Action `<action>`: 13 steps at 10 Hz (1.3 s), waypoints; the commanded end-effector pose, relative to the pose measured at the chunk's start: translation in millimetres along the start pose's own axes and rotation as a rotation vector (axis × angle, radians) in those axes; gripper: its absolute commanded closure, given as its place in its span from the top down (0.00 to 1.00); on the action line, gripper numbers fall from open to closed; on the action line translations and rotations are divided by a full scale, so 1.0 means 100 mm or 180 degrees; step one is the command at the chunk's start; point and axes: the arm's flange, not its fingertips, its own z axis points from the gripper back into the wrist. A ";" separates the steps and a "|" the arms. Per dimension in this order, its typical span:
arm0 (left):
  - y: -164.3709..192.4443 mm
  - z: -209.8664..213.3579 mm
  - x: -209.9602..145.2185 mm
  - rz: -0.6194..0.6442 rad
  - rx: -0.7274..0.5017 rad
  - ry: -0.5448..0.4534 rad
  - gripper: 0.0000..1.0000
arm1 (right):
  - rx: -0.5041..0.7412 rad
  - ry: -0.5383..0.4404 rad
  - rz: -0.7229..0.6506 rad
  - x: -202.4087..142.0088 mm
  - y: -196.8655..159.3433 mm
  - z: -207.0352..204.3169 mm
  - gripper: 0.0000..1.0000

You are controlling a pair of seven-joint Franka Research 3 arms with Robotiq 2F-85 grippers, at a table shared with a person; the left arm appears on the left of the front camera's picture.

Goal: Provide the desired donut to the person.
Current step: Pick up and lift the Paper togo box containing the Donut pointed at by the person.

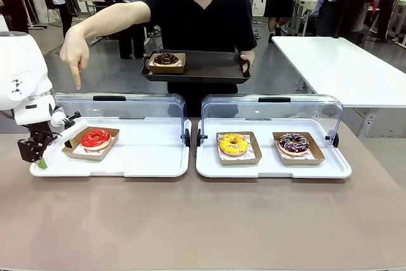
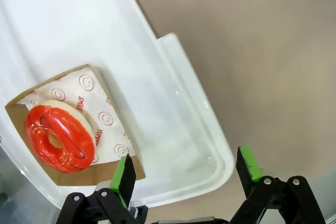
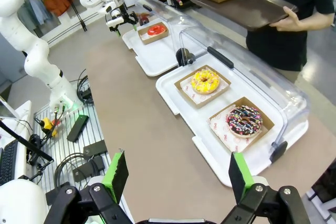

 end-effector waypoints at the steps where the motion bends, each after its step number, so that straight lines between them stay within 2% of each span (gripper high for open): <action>1: 0.09 -0.07 -0.05 0.0124 0.0010 0.0094 1.00 | 0.0026 -0.0077 0.0024 0.00 -0.02 0.00 1.00; 3: 0.11 -0.11 -0.14 0.0250 0.0072 0.0045 1.00 | 0.0026 -0.0077 0.0024 0.00 -0.02 0.00 1.00; 10: 0.12 -0.23 -0.29 0.0275 0.0292 -0.0248 1.00 | 0.0026 -0.0077 0.0024 0.00 -0.02 0.00 1.00; 13: 0.15 -0.34 -0.37 0.0314 0.0264 -0.0307 1.00 | 0.0026 -0.0077 0.0024 0.00 -0.02 0.00 1.00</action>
